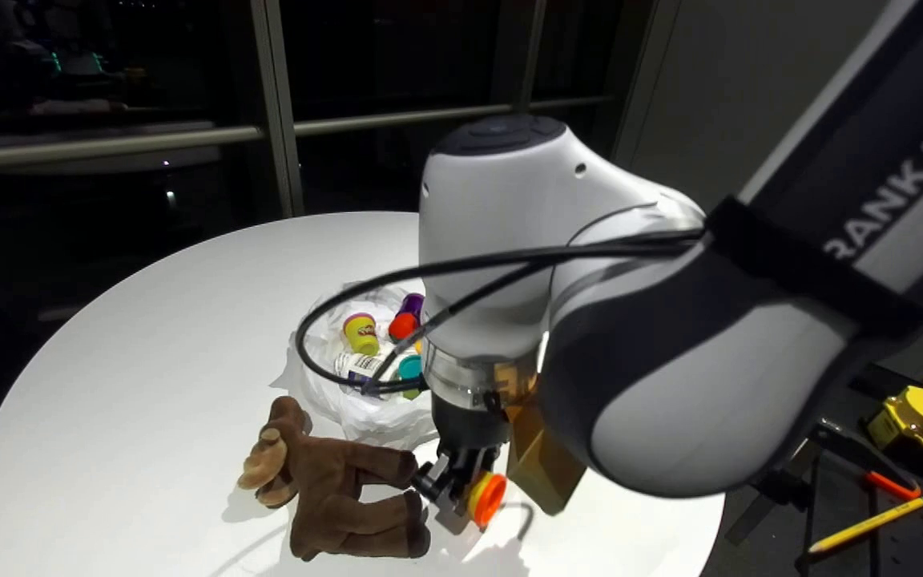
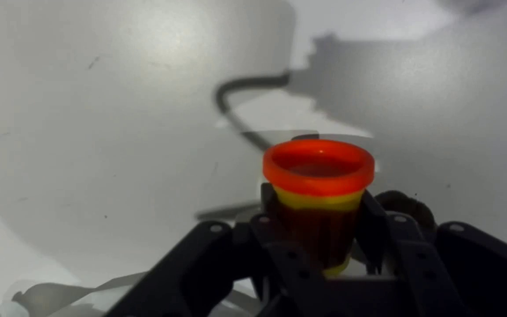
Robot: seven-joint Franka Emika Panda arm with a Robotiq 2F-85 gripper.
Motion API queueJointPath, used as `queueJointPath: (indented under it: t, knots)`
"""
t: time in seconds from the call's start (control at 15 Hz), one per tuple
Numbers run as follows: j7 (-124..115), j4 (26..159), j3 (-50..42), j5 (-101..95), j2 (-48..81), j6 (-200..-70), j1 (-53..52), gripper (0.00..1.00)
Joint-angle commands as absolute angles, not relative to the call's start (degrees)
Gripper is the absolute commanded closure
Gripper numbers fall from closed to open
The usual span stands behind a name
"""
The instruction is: Put the objects on the table into the plastic bag.
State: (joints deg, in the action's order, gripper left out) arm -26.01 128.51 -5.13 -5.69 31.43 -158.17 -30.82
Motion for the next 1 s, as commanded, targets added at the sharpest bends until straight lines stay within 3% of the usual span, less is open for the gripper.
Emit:
queueJointPath:
  t: [0.0, 0.73, 0.93]
  knots:
    - [-31.26, 122.29, -7.53, -7.74, 26.99, -148.8, -31.05, 0.82]
    - [-41.41, 88.45, -9.4, -11.2, 47.49, -140.77, -24.51, 0.82]
    - [-46.81, 81.48, -9.61, -11.04, 54.41, -138.41, -27.28, 0.82]
